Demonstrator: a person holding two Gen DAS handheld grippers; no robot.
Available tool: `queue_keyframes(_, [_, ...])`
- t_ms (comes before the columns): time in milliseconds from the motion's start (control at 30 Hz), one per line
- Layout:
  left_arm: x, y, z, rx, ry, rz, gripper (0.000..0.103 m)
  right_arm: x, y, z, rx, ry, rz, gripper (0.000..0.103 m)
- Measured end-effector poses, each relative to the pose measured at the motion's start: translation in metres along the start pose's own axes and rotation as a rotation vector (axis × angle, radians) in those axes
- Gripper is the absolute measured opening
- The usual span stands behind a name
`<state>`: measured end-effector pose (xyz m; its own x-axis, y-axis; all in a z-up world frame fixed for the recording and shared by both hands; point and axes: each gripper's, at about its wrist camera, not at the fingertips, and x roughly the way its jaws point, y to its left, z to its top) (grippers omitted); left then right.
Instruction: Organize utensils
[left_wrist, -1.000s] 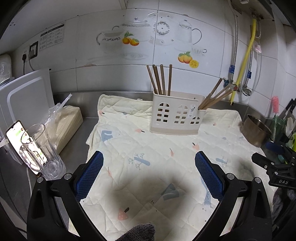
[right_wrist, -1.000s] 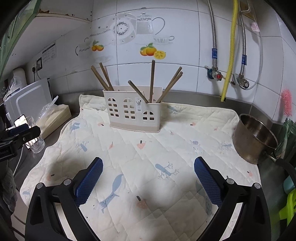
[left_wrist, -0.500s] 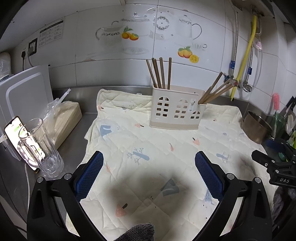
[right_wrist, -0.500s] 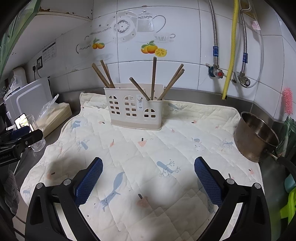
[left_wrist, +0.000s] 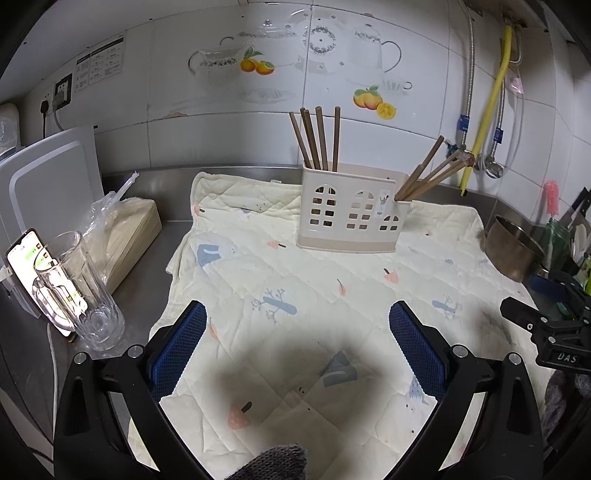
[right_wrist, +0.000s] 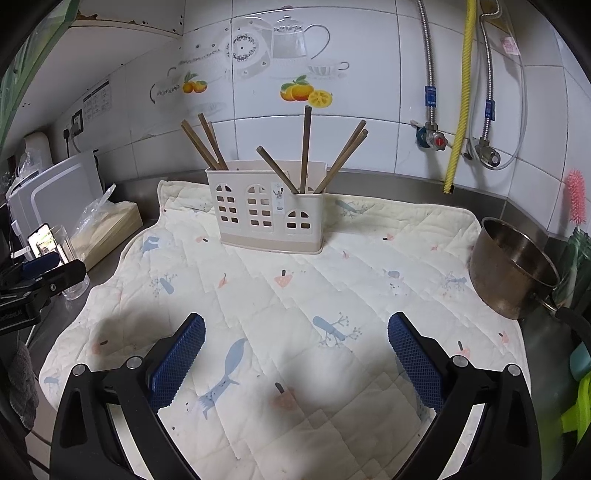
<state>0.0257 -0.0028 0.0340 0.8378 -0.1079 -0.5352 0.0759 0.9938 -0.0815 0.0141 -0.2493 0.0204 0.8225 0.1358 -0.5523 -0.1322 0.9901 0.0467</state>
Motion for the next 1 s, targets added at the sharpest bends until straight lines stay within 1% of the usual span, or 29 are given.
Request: queue_keyframes(1000, [0.0072,-0.0014,-0.0060,0.013,0.026,-0.004,0.098,0.0055,-0.0017,-0.0041,0.003,0.019,0.000,0.096])
